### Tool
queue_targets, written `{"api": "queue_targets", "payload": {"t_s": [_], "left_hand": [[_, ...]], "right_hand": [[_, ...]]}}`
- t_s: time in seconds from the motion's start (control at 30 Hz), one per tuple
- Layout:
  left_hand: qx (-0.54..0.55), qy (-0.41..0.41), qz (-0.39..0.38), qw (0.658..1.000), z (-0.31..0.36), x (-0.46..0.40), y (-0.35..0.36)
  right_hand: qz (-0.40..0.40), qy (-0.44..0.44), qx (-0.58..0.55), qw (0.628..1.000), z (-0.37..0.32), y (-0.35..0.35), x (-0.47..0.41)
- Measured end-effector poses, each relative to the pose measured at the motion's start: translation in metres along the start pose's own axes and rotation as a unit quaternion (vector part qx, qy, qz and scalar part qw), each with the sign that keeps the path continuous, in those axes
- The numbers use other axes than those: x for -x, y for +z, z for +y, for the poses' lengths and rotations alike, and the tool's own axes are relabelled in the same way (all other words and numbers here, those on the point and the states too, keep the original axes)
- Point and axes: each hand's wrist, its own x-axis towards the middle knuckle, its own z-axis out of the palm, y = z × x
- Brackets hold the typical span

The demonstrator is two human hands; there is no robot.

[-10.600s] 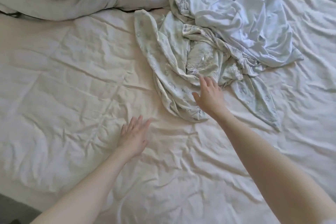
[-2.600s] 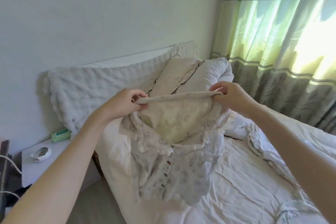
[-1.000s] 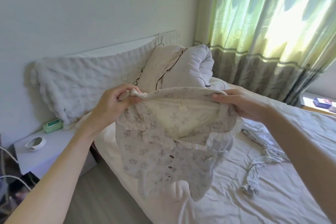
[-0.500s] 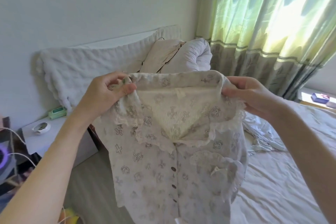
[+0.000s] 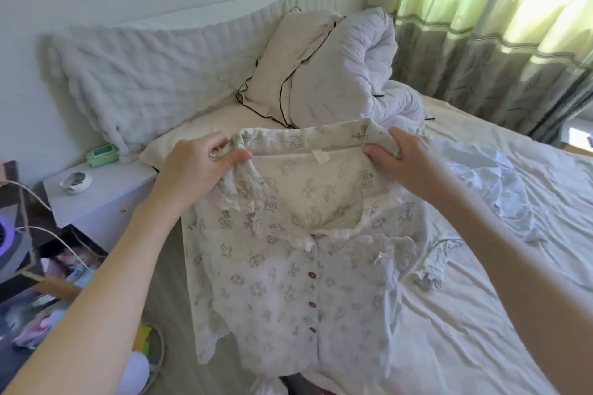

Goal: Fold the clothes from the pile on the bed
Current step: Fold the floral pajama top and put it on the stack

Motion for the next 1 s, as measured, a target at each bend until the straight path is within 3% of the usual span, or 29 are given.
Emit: {"api": "queue_targets", "payload": {"t_s": [0.13,0.27,0.53,0.8,1.0], "left_hand": [[-0.043,-0.002,0.02,0.999,-0.038,-0.058,0.026],[-0.079,-0.02,-0.002,0.997,-0.102,-0.125,0.08],[-0.113,-0.137,-0.081,0.981,-0.284,-0.215,0.255],[-0.094,-0.204,-0.135,0.965,-0.399,-0.262,0.404],[-0.027,-0.282,-0.202,0.938,-0.455,-0.241,0.448]], "right_hand": [[0.016,-0.005,0.009,1.0,0.024,0.038,-0.066],[-0.026,0.026,-0.01,0.999,0.065,0.103,-0.141],[-0.106,0.141,0.007,0.984,0.189,0.307,-0.27],[-0.122,0.228,0.024,0.966,0.293,0.463,-0.319],[-0.151,0.276,0.083,0.946,0.32,0.514,-0.311]]}}
